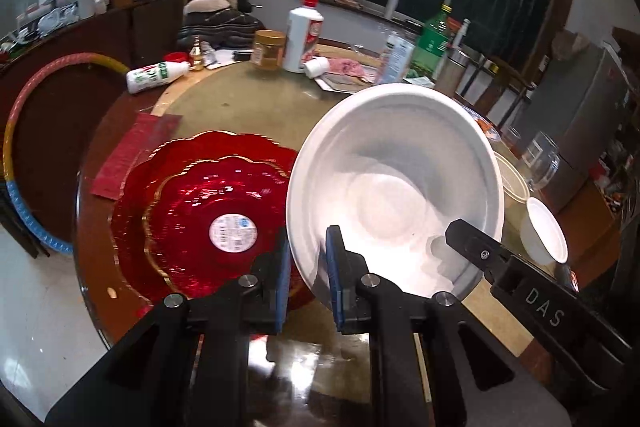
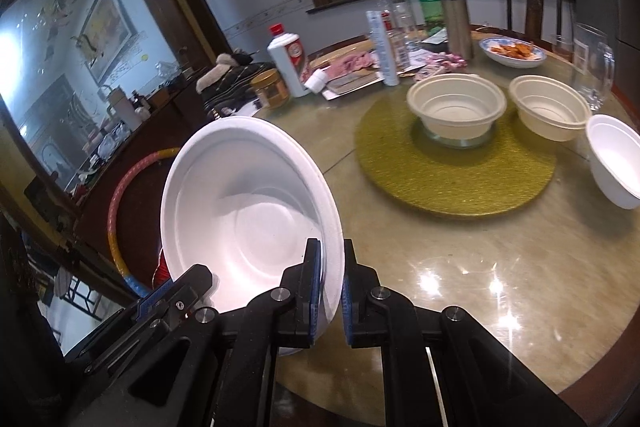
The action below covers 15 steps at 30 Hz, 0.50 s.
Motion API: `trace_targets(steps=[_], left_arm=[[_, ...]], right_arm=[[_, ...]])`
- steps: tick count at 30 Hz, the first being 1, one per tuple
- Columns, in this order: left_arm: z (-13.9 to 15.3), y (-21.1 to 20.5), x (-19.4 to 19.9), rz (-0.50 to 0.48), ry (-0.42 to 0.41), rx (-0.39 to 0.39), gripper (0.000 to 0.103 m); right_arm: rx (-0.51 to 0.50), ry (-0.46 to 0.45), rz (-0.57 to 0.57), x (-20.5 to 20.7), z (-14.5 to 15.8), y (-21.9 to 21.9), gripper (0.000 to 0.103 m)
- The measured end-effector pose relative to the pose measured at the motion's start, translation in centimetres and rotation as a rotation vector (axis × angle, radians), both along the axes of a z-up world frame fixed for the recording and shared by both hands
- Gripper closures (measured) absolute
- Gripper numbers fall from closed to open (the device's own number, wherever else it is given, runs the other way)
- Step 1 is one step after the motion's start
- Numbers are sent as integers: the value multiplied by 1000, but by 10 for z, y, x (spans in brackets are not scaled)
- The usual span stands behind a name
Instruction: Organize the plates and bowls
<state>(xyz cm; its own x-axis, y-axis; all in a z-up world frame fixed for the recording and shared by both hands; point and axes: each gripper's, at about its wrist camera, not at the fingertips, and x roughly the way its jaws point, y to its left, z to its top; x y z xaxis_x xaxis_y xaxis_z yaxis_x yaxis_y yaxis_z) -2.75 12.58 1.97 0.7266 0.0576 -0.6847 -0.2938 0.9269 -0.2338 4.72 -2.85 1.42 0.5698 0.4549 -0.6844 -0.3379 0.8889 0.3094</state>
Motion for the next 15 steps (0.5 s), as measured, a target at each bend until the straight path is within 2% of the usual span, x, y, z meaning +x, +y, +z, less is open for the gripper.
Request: trace_targets(steps=[15], left_arm=[[-10,60,-12,114,2,-8,88]], right_arm=[[-19,14,117,4,-6,72,94]])
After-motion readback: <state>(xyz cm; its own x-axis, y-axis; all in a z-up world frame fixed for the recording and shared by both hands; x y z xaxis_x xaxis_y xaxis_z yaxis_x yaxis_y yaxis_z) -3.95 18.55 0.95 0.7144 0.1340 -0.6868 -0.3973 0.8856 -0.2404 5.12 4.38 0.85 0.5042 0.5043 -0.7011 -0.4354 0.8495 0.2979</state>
